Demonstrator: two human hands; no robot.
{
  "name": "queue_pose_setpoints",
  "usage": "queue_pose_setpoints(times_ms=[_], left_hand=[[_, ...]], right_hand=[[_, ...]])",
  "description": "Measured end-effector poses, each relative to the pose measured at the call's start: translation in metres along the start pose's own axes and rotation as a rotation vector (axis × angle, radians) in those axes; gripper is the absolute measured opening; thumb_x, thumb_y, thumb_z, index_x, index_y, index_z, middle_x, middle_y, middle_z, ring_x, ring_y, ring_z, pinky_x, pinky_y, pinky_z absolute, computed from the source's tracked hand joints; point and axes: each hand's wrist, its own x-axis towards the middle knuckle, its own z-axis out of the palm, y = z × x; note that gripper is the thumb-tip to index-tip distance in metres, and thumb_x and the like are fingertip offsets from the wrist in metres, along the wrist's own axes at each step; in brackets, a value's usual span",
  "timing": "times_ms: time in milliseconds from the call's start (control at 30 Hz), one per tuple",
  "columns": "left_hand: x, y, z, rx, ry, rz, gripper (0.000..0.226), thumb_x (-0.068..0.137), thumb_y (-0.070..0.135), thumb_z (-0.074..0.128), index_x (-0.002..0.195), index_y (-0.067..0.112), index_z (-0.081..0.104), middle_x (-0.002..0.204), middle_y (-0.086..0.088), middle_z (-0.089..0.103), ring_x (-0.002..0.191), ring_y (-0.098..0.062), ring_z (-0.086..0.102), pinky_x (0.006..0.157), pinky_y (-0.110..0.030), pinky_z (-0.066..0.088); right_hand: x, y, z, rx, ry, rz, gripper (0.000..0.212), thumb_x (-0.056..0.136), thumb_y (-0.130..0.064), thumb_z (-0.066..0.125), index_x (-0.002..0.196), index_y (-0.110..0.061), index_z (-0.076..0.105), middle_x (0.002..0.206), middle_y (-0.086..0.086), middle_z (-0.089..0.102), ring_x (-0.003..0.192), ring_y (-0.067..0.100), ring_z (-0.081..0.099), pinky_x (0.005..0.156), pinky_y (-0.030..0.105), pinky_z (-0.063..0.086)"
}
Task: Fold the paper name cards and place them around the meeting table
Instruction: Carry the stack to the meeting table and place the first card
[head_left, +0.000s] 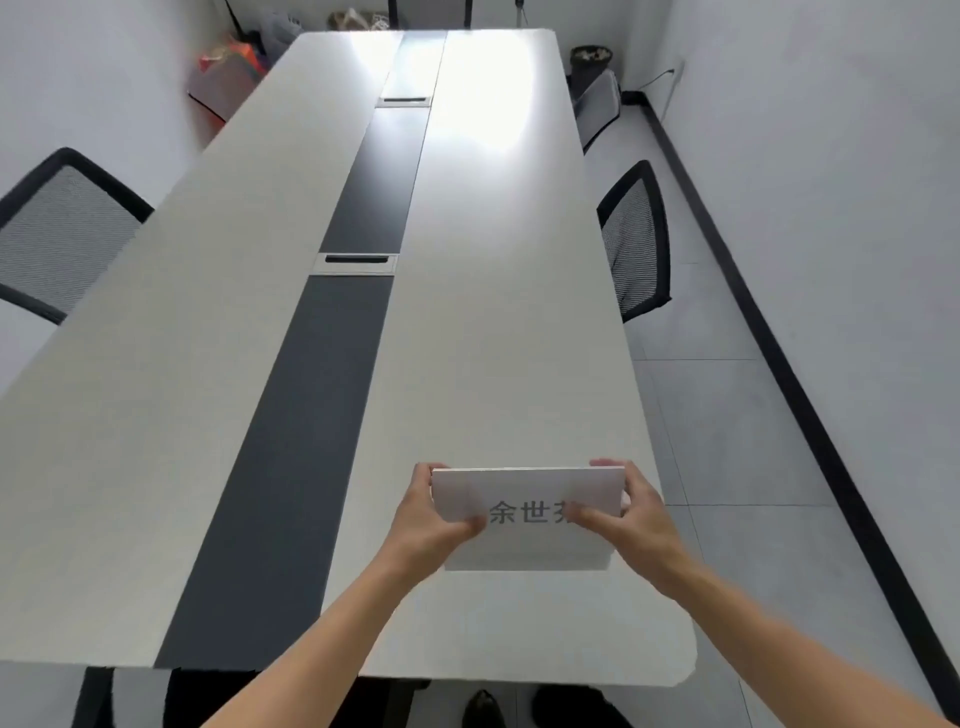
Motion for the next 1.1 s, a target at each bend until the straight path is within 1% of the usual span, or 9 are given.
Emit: queue_pose_setpoints(times_ms=[67,267,500,667,833,900,967,1033,1100], left_hand=[[0.022,-0.002,0.002,0.025,0.022,0.007,0.054,0.065,0.019,0.078,0.1,0.037,0.041,0.105,-0.009,0.059,0.094,-0.025,0.063,0.059,-0.028,0.054],[0.069,-0.007,0.013,0.052,0.068,-0.054,0.055,0.066,0.016,0.079,0.095,0.041,0.041,0.103,-0.007,0.057,0.082,-0.021,0.061,0.061,-0.029,0.055],[0.098,-0.01,0.011,0.164,0.044,-0.042,0.057,0.07,0.013,0.079,0.107,0.037,0.045,0.111,0.003,0.056,0.092,-0.014,0.06,0.069,-0.025,0.057],[0.113,-0.01,-0.008,0.377,-0.07,0.047,0.069,0.068,0.027,0.084,0.13,0.031,0.053,0.128,0.013,0.052,0.113,-0.014,0.054,0.098,-0.031,0.047],[0.13,-0.001,-0.029,0.608,-0.204,0.195,0.084,0.054,0.075,0.067,0.126,0.032,0.059,0.141,0.013,0.05,0.126,-0.012,0.041,0.107,-0.039,0.034],[0.135,0.011,-0.039,0.514,-0.258,0.208,0.078,0.058,0.072,0.068,0.125,0.033,0.06,0.137,0.02,0.052,0.129,-0.003,0.039,0.107,-0.028,0.033],[0.14,0.028,-0.053,0.316,-0.328,0.183,0.054,0.068,0.048,0.078,0.118,0.034,0.063,0.122,0.025,0.06,0.12,0.002,0.05,0.095,-0.014,0.041],[0.149,0.043,-0.071,0.113,-0.386,0.197,0.041,0.072,0.041,0.079,0.11,0.031,0.065,0.109,0.016,0.07,0.109,-0.006,0.062,0.085,-0.02,0.05],[0.158,0.051,-0.091,-0.058,-0.309,0.25,0.047,0.073,0.054,0.072,0.108,0.024,0.065,0.107,0.009,0.072,0.104,-0.011,0.066,0.086,-0.026,0.054]], right_hand=[[0.026,0.003,-0.001,-0.054,-0.012,-0.009,0.056,0.066,-0.021,0.087,0.109,-0.029,0.052,0.093,0.004,0.064,0.075,0.018,0.066,0.062,0.03,0.059],[0.09,0.018,-0.009,-0.159,-0.07,-0.047,0.051,0.059,-0.036,0.083,0.097,-0.043,0.05,0.111,0.003,0.059,0.09,0.028,0.062,0.072,0.04,0.059],[0.116,0.035,-0.015,-0.256,-0.129,-0.11,0.048,0.072,-0.02,0.081,0.106,-0.036,0.051,0.123,-0.004,0.052,0.092,0.026,0.061,0.075,0.037,0.058],[0.125,0.028,-0.027,-0.547,-0.16,-0.136,0.06,0.067,-0.043,0.082,0.121,-0.035,0.059,0.129,-0.016,0.057,0.105,0.01,0.059,0.087,0.029,0.05],[0.129,-0.002,-0.03,-0.677,-0.185,-0.054,0.066,0.061,-0.052,0.082,0.122,-0.035,0.063,0.123,-0.015,0.063,0.114,0.011,0.053,0.097,0.032,0.042],[0.127,-0.023,-0.033,-0.666,-0.161,-0.04,0.062,0.06,-0.049,0.085,0.118,-0.035,0.066,0.115,-0.018,0.065,0.109,0.009,0.056,0.094,0.03,0.044],[0.124,-0.049,-0.036,-0.601,-0.149,-0.018,0.053,0.061,-0.042,0.086,0.111,-0.036,0.069,0.106,-0.025,0.067,0.102,0.004,0.06,0.091,0.028,0.047],[0.124,-0.076,-0.034,-0.526,-0.155,-0.011,0.042,0.062,-0.037,0.087,0.101,-0.038,0.071,0.097,-0.022,0.073,0.098,0.002,0.064,0.088,0.031,0.053],[0.13,-0.102,-0.023,-0.481,-0.159,-0.042,0.035,0.063,-0.034,0.088,0.096,-0.034,0.073,0.093,-0.014,0.076,0.095,0.009,0.068,0.086,0.038,0.056]])
